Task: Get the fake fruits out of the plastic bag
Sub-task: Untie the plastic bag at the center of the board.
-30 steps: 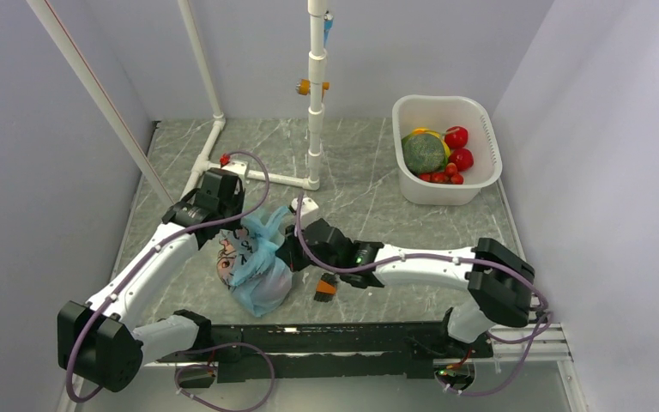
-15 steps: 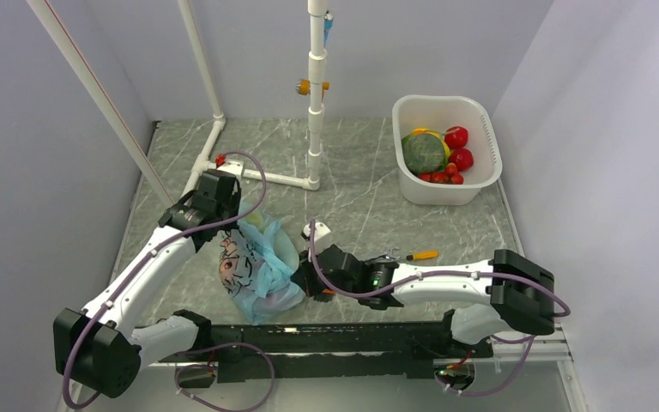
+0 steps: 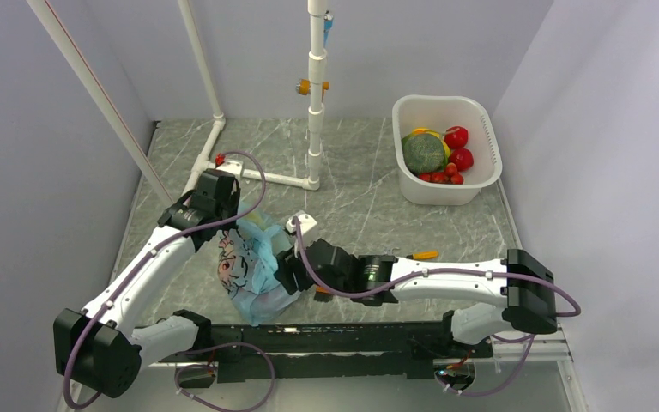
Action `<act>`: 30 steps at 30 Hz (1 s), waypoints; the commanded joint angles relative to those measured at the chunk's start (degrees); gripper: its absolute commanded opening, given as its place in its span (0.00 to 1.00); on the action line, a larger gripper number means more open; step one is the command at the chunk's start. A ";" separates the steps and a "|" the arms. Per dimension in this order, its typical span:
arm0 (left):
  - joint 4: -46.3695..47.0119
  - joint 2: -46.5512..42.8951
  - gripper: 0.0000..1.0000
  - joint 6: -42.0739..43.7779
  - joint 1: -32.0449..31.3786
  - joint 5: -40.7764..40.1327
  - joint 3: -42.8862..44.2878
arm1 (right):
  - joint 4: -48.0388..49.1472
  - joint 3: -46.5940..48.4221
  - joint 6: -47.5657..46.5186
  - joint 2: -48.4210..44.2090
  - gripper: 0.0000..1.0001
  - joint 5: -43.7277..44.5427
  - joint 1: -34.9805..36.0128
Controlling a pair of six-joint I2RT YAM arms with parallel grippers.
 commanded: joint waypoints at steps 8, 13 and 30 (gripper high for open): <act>1.73 -0.91 0.00 1.07 -0.29 0.47 -0.04 | 7.60 9.73 -11.56 8.65 0.87 6.14 0.12; 1.84 -0.77 0.00 1.29 -0.39 0.51 -0.03 | 4.02 15.30 -11.39 14.17 0.78 11.90 0.26; 1.11 1.28 0.00 1.04 -0.34 -1.38 0.61 | 7.20 10.70 -10.57 13.87 0.16 10.17 0.24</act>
